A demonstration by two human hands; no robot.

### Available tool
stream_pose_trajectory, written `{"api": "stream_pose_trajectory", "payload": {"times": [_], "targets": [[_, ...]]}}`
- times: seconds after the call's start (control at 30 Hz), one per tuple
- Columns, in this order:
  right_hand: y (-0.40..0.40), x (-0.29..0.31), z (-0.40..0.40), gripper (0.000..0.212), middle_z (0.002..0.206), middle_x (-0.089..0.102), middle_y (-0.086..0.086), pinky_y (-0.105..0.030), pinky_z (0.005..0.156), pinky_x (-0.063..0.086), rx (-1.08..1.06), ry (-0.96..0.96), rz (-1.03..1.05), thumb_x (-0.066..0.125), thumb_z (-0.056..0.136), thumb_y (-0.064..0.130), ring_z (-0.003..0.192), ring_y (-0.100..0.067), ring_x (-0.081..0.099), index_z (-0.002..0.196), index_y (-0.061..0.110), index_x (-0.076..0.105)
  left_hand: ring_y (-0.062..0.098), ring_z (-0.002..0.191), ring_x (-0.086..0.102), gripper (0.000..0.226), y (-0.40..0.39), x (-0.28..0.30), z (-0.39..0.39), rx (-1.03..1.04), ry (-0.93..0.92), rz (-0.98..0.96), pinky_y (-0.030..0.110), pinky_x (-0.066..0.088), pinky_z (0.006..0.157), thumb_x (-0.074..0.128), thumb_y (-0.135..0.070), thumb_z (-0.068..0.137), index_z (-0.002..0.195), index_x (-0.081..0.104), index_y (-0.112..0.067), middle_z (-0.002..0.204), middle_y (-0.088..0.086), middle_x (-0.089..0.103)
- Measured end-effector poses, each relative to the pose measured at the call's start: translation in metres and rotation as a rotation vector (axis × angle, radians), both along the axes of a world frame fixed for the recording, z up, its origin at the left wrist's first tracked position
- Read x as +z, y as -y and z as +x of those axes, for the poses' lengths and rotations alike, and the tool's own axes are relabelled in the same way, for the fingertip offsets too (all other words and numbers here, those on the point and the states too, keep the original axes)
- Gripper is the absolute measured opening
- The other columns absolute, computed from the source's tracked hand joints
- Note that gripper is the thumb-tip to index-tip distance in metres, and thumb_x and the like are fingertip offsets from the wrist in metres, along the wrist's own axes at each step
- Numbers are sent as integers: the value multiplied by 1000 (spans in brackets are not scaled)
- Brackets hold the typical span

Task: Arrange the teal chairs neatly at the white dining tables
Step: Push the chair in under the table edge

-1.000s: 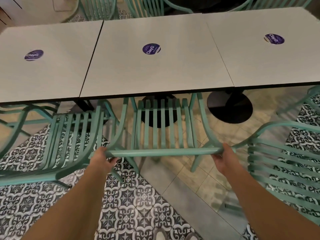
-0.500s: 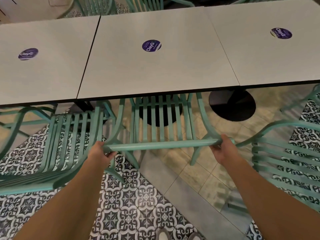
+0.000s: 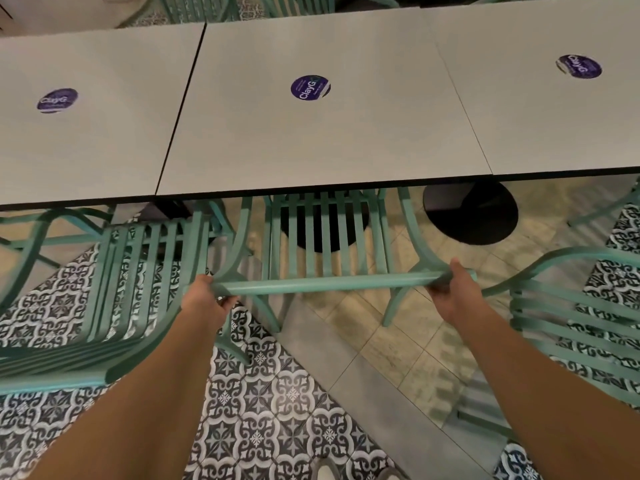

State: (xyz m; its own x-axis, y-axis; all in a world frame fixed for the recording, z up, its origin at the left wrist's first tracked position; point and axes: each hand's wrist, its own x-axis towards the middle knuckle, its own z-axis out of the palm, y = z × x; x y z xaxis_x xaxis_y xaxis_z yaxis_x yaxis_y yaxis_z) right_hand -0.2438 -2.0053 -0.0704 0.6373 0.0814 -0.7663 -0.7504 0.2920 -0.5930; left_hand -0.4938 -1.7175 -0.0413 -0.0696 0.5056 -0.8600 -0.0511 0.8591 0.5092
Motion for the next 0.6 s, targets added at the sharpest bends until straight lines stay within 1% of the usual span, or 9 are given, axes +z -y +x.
{"api": "stream_pose_trajectory", "payload": {"times": [0.07, 0.4, 0.53, 0.6], "targets": [[-1, 1, 0, 46, 130, 55, -16, -45, 102, 46, -13, -4, 1, 53, 98, 26, 116, -29, 58, 136, 5, 39, 34, 105, 61, 34, 0, 0, 0, 3, 6, 7, 43, 57, 85, 61, -20, 93, 124, 51, -9, 120, 19, 55], [-4, 2, -2, 46, 129, 56, -16, -45, 100, 48, -43, -11, 3, 54, 97, 26, 115, -29, 59, 136, 5, 38, 37, 103, 60, 37, -1, 0, -3, -15, 3, 35, 45, 58, 82, 61, -19, 92, 126, 49, -10, 123, 20, 53], [-1, 0, 1, 48, 130, 56, -15, -45, 100, 47, -43, -24, 7, 54, 97, 26, 115, -29, 59, 137, 6, 38, 35, 97, 62, 36, 1, 2, -3, -8, 3, 41, 43, 60, 77, 61, -19, 92, 124, 49, -9, 121, 19, 54], [2, 0, 3, 48, 131, 56, -14, -45, 101, 47, -39, -31, 5, 55, 97, 27, 116, -28, 58, 137, 6, 38, 33, 93, 62, 35, 4, 1, -2, -4, 12, 40, 43, 59, 79, 60, -20, 93, 124, 50, -9, 120, 18, 54]]}}
